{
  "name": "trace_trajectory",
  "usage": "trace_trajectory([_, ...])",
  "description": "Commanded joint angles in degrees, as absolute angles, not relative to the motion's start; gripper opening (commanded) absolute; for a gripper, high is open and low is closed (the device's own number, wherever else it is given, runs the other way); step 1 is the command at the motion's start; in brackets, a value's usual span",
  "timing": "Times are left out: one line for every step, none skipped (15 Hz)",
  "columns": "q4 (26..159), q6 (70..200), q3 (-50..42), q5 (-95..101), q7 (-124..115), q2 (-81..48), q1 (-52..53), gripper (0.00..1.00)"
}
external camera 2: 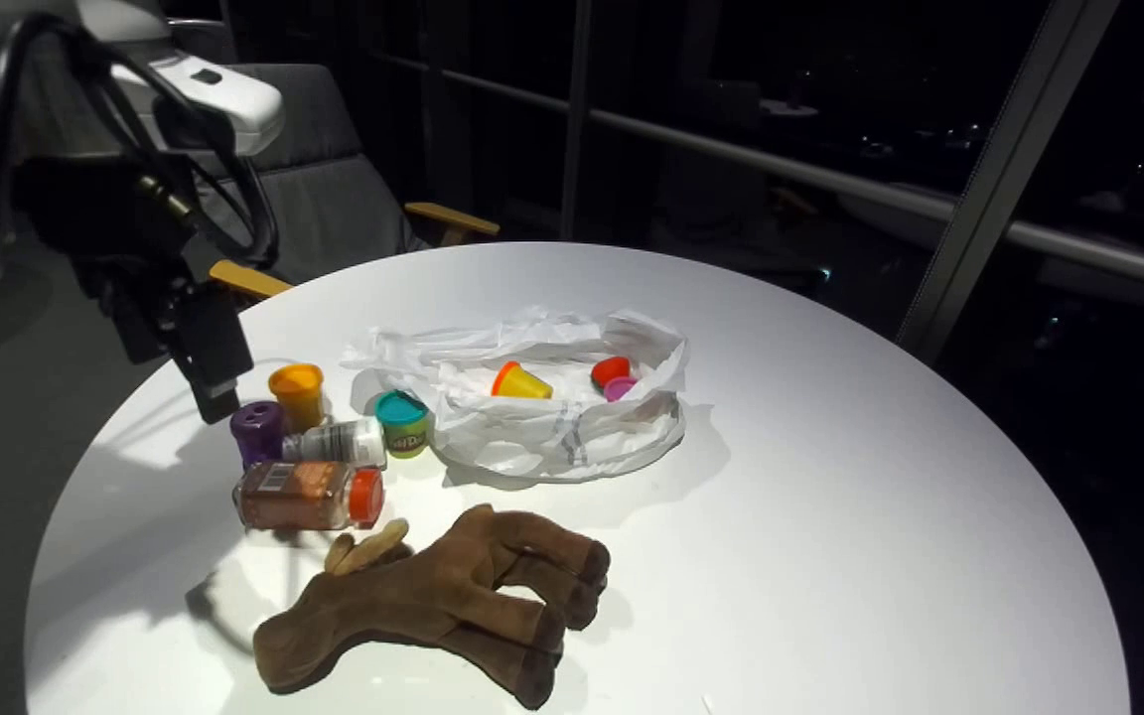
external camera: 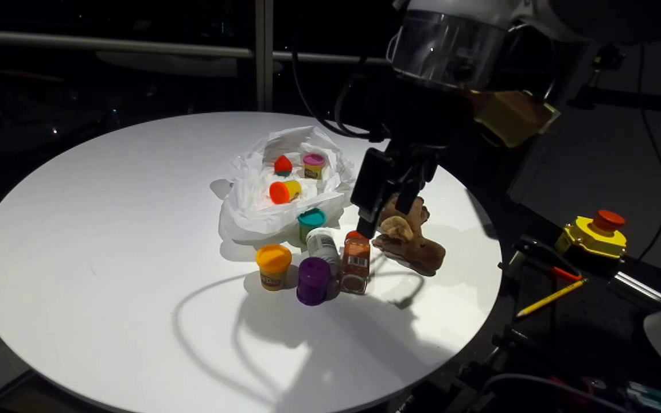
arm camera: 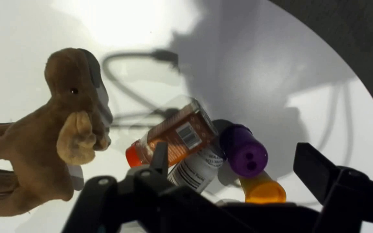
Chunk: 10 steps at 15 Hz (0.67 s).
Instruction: Put all the objects in the white plastic bag
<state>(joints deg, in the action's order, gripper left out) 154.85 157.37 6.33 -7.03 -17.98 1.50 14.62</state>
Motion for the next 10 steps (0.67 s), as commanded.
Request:
trace_trajectory([158.1,165.3,7.7,-9.0,-14.2,0.0,12.9,1.00])
trace_trajectory([157.1,167.4,7.5,-8.2,-14.3,-1.9,12.5,1.00])
trace_trajectory([157.6,169.8,7.4,-8.4,-13.8,-2.6,12.2,1.00])
trace_trajectory([157.7,172.5,7.3,-8.1,-13.0,-3.7,11.7,1.00])
trace_trajectory([157.7,175.2,7.0,-6.9,-12.1,-5.3,11.2,1.00])
trace_trajectory([157.1,176.5,6.9,-6.4,-11.0,-7.0,10.6,1.00])
trace_trajectory([156.5,177.8,6.7,-5.8,-9.8,-8.8,10.1,1.00])
trace_trajectory([156.0,178.8,6.5,-5.4,-8.7,-10.5,9.6,1.00])
trace_trajectory([155.3,179.6,6.3,-5.0,-7.9,-12.1,9.1,1.00])
trace_trajectory([154.4,180.1,6.5,-5.0,-7.2,-13.6,8.7,1.00])
